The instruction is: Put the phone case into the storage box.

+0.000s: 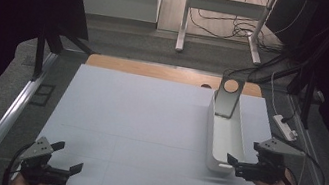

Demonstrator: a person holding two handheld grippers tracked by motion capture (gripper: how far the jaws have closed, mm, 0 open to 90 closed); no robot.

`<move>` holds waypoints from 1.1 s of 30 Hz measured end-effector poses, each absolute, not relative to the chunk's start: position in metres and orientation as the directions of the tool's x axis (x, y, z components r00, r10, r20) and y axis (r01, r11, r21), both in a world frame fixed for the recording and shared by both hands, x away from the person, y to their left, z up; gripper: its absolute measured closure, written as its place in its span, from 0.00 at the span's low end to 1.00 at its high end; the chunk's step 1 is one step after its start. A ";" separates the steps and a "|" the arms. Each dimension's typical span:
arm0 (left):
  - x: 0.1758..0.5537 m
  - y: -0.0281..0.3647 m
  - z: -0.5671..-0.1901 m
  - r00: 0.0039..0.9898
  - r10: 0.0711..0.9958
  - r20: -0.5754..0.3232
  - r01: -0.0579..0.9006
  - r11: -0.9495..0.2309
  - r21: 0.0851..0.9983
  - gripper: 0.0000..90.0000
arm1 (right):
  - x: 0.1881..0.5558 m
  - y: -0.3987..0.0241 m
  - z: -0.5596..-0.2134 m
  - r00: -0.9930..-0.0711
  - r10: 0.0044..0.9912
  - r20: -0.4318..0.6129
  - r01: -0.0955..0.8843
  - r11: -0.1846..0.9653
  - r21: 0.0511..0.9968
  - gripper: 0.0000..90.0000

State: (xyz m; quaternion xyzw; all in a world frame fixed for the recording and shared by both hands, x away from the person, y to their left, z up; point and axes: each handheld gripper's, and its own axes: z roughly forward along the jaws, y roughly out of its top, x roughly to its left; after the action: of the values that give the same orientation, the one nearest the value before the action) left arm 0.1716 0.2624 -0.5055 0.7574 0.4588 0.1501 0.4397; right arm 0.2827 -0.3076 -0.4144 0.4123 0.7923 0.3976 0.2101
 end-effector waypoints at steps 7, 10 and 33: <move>0.172 0.262 -0.505 0.532 0.828 -0.175 0.564 -0.193 0.803 0.00 | 0.277 -0.311 -0.418 -0.570 0.822 -0.003 0.490 0.343 0.802 0.00; 0.172 0.262 -0.506 0.532 0.828 -0.176 0.565 -0.192 0.802 0.00 | 0.274 -0.313 -0.420 -0.564 0.826 -0.008 0.494 0.345 0.798 0.00; 0.172 0.261 -0.505 0.530 0.831 -0.167 0.566 -0.200 0.800 0.00 | 0.250 -0.326 -0.433 -0.533 0.846 0.005 0.522 0.324 0.789 0.00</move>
State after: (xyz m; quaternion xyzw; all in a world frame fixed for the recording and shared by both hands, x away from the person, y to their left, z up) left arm 0.1720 0.2609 -0.5053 0.7595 0.4600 0.1527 0.4339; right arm 0.2497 -0.3259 -0.4325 0.4351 0.7860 0.3855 0.2103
